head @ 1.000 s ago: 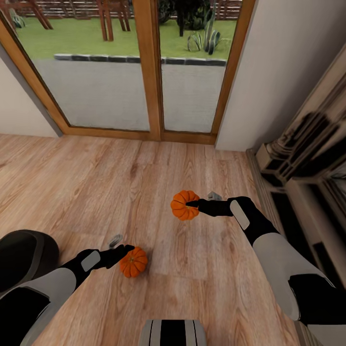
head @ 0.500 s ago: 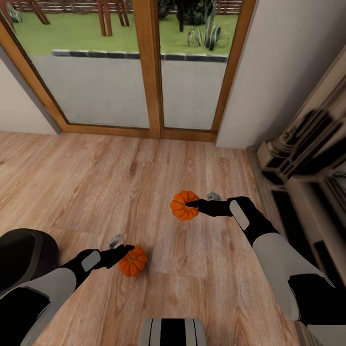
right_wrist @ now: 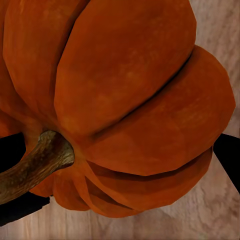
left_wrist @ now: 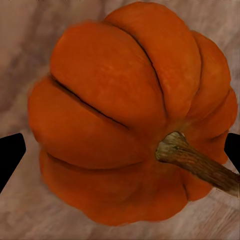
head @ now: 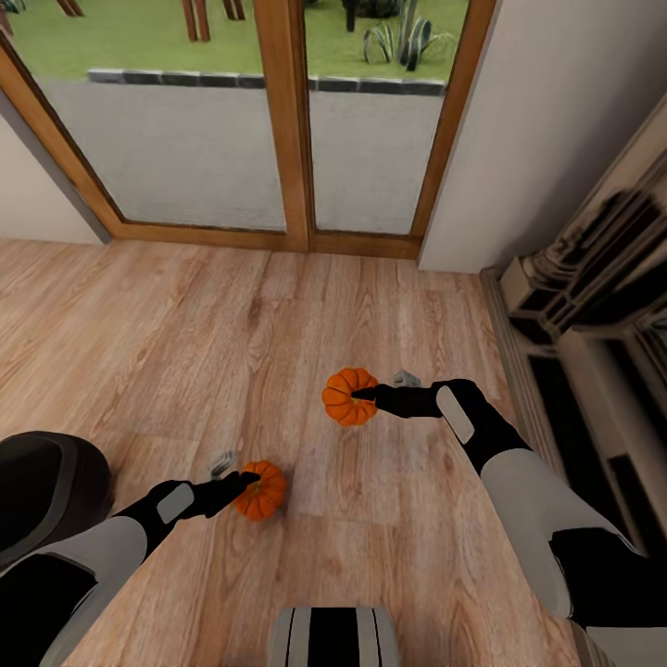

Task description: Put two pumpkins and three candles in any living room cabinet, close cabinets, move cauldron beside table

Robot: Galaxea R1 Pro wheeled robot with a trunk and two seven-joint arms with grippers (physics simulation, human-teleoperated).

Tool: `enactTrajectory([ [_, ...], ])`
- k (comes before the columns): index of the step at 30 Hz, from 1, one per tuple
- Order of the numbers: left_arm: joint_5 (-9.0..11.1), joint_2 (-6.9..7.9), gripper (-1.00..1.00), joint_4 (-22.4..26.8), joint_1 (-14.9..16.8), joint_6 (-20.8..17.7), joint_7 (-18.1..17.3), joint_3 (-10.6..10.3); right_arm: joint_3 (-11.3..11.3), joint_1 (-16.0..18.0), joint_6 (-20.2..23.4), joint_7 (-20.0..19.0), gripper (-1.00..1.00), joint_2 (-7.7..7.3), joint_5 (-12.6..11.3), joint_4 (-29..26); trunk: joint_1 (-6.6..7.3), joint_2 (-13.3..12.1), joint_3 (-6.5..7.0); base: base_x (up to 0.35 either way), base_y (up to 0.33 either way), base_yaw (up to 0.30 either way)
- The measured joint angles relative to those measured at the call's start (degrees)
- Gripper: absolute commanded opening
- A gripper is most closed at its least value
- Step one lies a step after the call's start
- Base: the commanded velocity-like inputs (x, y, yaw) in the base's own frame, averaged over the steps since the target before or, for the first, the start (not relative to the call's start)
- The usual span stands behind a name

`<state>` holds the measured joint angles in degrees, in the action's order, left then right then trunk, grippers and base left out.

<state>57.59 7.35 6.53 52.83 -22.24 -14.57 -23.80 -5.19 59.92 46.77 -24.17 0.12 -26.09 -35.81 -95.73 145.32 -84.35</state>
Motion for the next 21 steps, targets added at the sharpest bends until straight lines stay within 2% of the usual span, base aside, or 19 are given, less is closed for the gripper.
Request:
enactTrajectory([
  [13, 0.0, 0.0, 1.0, -0.03, 0.02, 0.02, 0.04, 0.0, 0.0, 0.0, -0.03, 0.0, -1.0, 0.04, 0.13, 0.15, 0.0, 0.0, 0.0, 0.0, 0.0, 0.0],
  [19, 0.04, 0.0, 1.0, 0.02, 0.01, 0.0, 0.0, -0.01, -0.02, -0.01, -0.04, 0.01, -1.0, 0.03, 0.23, 0.16, -0.16, 0.08, -1.32, 0.0, 0.0, 0.0],
  [21, 0.0, 0.0, 1.0, 0.01, 0.01, 0.02, 0.04, -0.01, 0.01, 0.0, 0.0, 0.04, -1.0, 0.03, 0.02, 0.15, -0.15, 0.08, -1.33, 0.0, 0.0, 0.0],
])
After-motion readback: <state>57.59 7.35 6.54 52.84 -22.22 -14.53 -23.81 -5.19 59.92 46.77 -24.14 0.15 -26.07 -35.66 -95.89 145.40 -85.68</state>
